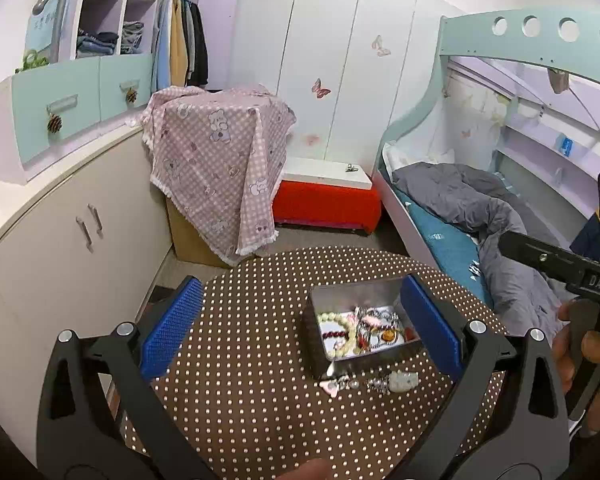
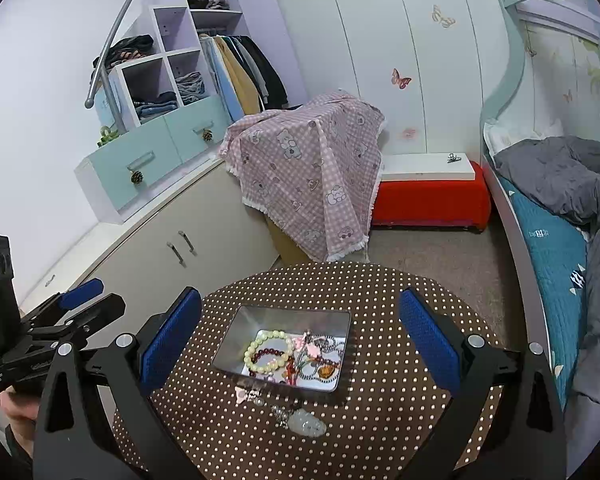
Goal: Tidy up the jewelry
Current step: 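Lift both items over the grey box and open both tools to drop them, then lower the left tool to the white charm with silver chain and grasp it, then carry the white charm over the grey box and open the left tool to drop it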
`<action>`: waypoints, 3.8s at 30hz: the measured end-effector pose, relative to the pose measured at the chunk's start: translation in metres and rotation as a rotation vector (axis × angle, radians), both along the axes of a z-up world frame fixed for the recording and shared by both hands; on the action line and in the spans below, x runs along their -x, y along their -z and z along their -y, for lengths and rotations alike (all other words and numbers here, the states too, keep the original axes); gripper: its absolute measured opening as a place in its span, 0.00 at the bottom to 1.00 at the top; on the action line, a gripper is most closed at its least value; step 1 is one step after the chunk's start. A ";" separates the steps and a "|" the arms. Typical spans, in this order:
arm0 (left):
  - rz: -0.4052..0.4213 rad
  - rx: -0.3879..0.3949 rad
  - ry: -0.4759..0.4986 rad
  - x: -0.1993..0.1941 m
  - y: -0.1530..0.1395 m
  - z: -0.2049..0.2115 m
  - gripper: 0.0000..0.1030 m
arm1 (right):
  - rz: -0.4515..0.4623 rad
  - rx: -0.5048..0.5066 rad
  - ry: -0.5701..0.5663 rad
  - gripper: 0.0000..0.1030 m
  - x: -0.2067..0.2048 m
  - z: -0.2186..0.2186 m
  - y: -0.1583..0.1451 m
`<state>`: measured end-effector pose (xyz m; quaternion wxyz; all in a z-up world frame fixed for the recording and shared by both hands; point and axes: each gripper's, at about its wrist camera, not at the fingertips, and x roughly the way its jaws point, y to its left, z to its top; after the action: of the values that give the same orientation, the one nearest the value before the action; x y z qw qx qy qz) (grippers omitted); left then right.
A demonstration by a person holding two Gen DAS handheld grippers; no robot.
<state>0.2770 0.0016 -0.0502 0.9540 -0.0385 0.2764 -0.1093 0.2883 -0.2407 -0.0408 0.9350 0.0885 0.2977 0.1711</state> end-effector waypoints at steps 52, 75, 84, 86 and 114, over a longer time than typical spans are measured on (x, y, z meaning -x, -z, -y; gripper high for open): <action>-0.300 -0.088 0.281 -0.018 0.146 0.036 0.23 | -0.283 0.038 -0.091 0.92 0.040 -0.026 0.124; -0.315 -0.010 0.122 0.010 0.149 -0.014 0.23 | -0.235 0.316 -0.299 0.09 -0.012 -0.119 0.156; -0.277 -0.014 0.139 0.025 0.139 -0.008 0.23 | -0.167 0.202 -0.293 0.09 0.030 -0.093 0.117; -0.262 -0.011 0.151 0.029 0.131 -0.004 0.23 | -0.148 0.181 -0.279 0.09 0.037 -0.082 0.103; 0.088 -0.028 0.237 0.005 -0.044 0.042 0.23 | 0.162 0.067 -0.188 0.09 0.032 -0.022 -0.055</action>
<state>0.2718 -0.0405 -0.0061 0.9460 0.0125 0.2386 -0.2191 0.2566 -0.2183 0.0141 0.9382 0.0148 0.2336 0.2548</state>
